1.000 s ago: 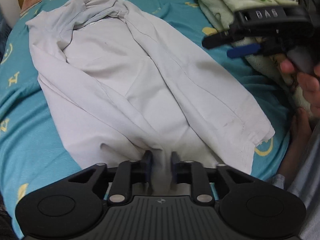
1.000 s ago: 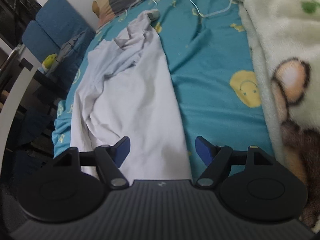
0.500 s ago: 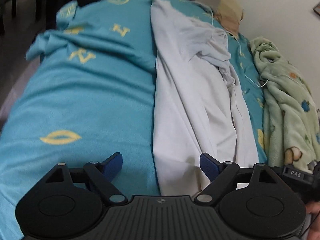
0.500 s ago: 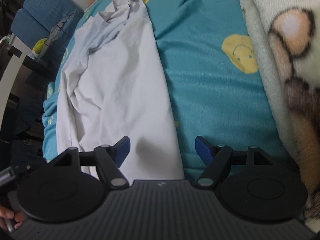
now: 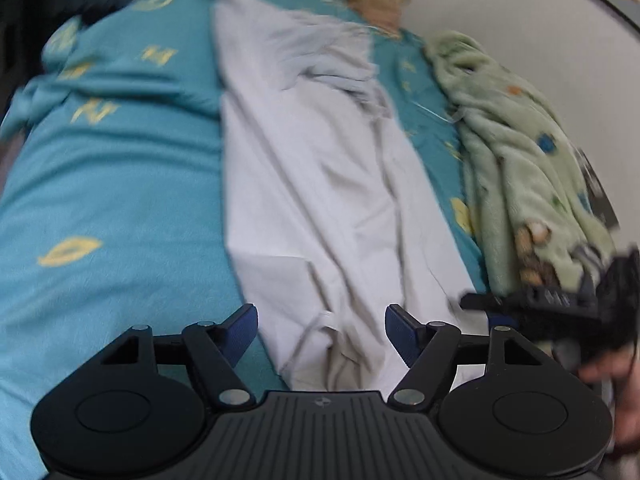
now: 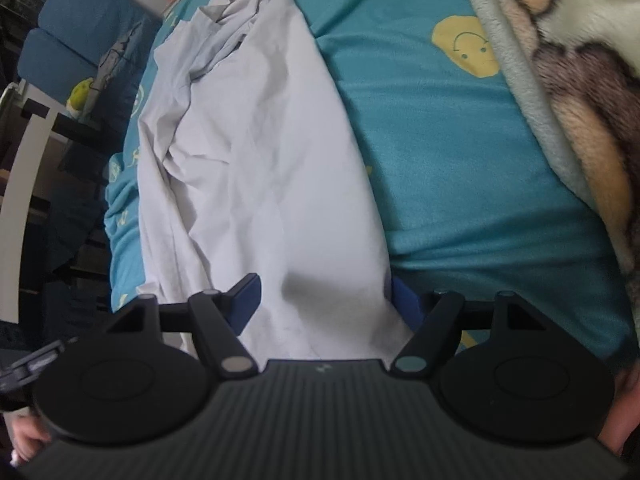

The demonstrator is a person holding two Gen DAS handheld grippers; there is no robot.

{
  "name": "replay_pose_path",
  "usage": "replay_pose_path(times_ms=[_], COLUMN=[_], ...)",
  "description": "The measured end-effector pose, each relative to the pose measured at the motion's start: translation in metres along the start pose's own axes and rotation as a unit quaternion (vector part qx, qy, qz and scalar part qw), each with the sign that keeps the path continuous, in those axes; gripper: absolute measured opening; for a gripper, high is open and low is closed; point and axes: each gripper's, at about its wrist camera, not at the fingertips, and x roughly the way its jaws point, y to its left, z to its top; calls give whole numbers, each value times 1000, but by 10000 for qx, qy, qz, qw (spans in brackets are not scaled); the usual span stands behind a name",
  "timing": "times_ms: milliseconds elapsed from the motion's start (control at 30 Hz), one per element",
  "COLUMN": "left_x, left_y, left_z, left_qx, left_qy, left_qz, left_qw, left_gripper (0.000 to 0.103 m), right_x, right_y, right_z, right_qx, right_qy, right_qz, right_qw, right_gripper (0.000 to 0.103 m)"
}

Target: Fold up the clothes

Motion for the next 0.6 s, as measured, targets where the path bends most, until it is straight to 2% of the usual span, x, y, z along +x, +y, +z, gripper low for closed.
replay_pose_path(times_ms=[100, 167, 267, 333, 467, 567, 600], left_x=[-1, 5, 17, 17, 9, -9, -10], left_y=[-25, -37, -38, -37, -40, -53, -54], left_z=[-10, -16, -17, -14, -11, -13, -16], left_qx=[705, 1025, 1144, 1195, 1410, 1752, 1759], left_qy=[97, 223, 405, 401, 388, 672, 928], left_qz=[253, 368, 585, 643, 734, 764, 817], left_qw=[9971, 9938, 9909, 9899, 9865, 9793, 9766], left_gripper=[65, 59, 35, 5, 3, 2, 2], right_x=[-1, -5, -4, 2, 8, 4, 3], right_y=[-2, 4, 19, 24, 25, 18, 15], right_z=[5, 9, 13, 13, 14, 15, 15], right_qx=[48, -151, -567, -754, -823, -653, -568], right_qy=[-225, -475, -724, -709, -621, -646, -658], right_qz=[-70, -148, -172, -144, -113, 0, 20], right_qw=[9997, 9986, 9956, 9945, 9946, 9958, 9962], right_gripper=[74, 74, 74, 73, 73, 73, 73])
